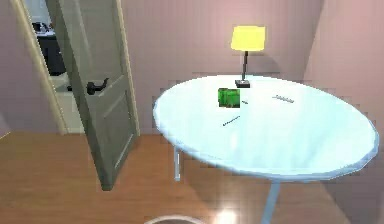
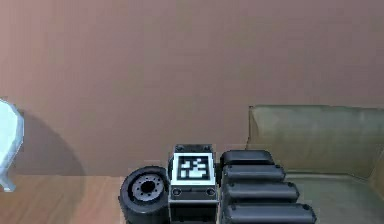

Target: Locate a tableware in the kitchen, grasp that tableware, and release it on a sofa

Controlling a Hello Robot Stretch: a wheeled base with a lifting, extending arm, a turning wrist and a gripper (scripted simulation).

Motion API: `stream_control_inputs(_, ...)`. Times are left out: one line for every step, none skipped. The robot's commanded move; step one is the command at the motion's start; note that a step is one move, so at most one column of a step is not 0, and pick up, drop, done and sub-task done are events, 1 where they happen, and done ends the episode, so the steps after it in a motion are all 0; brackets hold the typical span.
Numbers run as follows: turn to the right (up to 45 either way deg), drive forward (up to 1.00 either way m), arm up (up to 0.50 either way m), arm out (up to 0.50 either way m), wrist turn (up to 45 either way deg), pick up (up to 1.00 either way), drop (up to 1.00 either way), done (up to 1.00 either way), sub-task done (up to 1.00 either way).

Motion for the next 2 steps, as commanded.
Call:
stream_control_inputs(-33.0, 0.0, 0.0, 0.0, 0.0, 0.0, 0.0, 0.0, 0.0)
stream_control_inputs(45.0, 0.0, 0.0, 0.0, 0.0, 0.0, 0.0, 0.0, 0.0)
